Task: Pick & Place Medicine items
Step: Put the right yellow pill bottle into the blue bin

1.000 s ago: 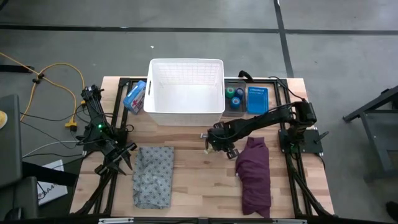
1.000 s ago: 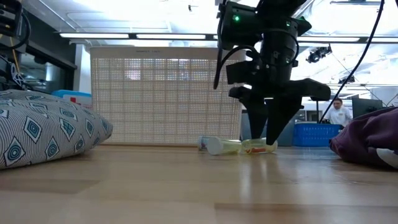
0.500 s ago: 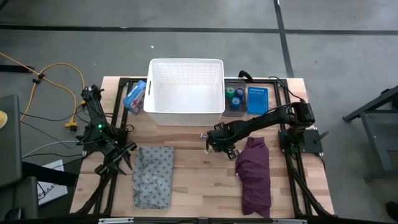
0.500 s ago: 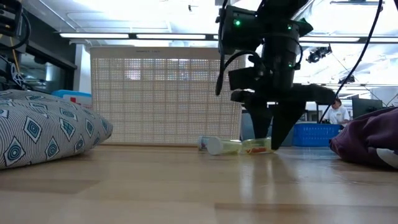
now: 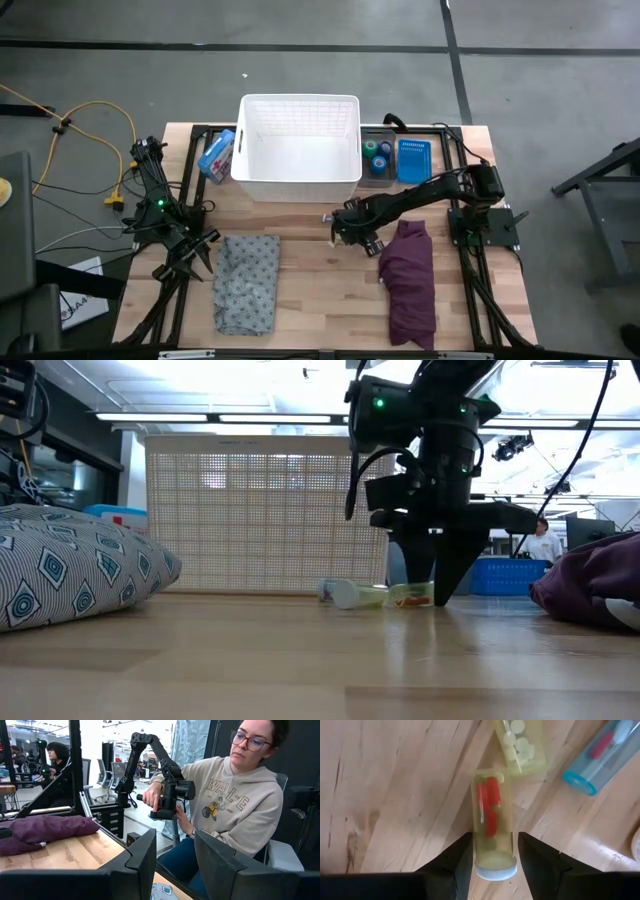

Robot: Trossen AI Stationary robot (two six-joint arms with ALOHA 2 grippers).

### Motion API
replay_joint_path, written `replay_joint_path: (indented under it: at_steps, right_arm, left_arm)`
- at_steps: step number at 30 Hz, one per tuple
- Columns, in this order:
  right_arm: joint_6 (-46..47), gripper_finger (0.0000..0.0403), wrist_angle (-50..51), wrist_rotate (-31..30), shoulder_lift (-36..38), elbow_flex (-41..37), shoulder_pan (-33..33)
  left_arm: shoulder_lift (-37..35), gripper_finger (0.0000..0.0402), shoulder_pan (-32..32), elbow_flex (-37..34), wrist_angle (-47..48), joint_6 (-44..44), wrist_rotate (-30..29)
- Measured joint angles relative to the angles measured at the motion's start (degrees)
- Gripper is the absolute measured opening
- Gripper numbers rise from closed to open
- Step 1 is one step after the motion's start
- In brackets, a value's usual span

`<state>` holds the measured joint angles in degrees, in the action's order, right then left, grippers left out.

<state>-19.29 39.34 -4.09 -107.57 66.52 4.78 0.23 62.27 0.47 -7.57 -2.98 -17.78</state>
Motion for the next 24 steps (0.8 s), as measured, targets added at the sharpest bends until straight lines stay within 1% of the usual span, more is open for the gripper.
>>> replay_joint_path:
  at_steps: [9,19,24]
  right_arm:
    - [0.0,0.0100,-0.1,0.0,0.0,0.0,0.0]
    - [0.8,0.0102,0.2,0.0,0.0,0.0,0.0]
    - [4.4,0.0094,5.3,1.6,0.8,1.5,0.0]
  left_arm:
    - [0.0,0.0127,0.0,0.0,0.0,0.0,0.0]
    - [0.0,0.0127,0.0,0.0,0.0,0.0,0.0]
    - [0.0,0.0127,0.0,0.0,0.0,0.0,0.0]
